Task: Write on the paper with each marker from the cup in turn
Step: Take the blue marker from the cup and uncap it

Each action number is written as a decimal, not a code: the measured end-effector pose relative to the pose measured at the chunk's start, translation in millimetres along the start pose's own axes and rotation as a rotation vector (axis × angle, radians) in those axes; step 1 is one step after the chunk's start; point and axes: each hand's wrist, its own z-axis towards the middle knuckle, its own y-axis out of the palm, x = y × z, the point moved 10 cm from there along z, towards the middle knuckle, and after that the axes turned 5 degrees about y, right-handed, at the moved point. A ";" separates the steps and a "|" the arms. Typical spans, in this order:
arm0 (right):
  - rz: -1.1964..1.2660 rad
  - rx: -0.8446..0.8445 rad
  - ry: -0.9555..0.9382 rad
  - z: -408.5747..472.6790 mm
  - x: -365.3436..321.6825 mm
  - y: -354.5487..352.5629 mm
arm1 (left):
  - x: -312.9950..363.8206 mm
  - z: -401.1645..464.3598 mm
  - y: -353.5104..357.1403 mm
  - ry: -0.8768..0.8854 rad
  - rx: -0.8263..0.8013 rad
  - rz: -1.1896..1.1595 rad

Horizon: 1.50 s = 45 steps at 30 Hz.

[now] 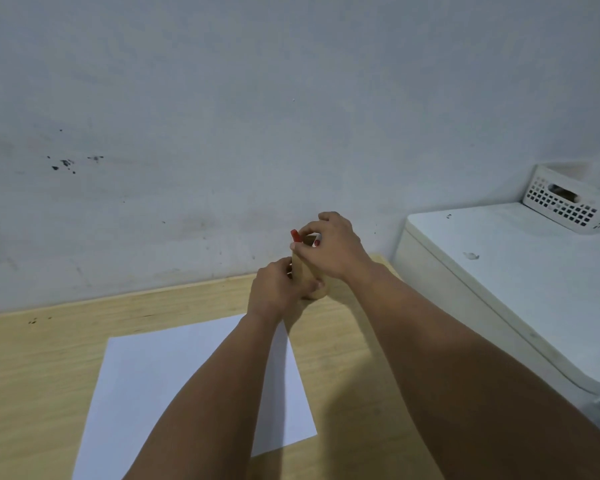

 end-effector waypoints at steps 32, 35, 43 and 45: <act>0.592 0.472 -0.128 -14.8 -62.3 -155.0 | 32.4 -20.4 -40.4 -0.020 0.061 0.082; 0.735 0.291 -0.090 -25.6 -89.5 -133.7 | 28.6 -40.9 -106.3 -0.078 0.200 0.012; 1.056 -0.367 0.052 -106.9 -158.2 25.8 | 5.7 -115.4 -236.2 -0.137 0.250 -0.524; 1.054 -0.479 0.055 -122.7 -172.6 52.4 | -5.8 -132.1 -253.8 -0.147 0.241 -0.399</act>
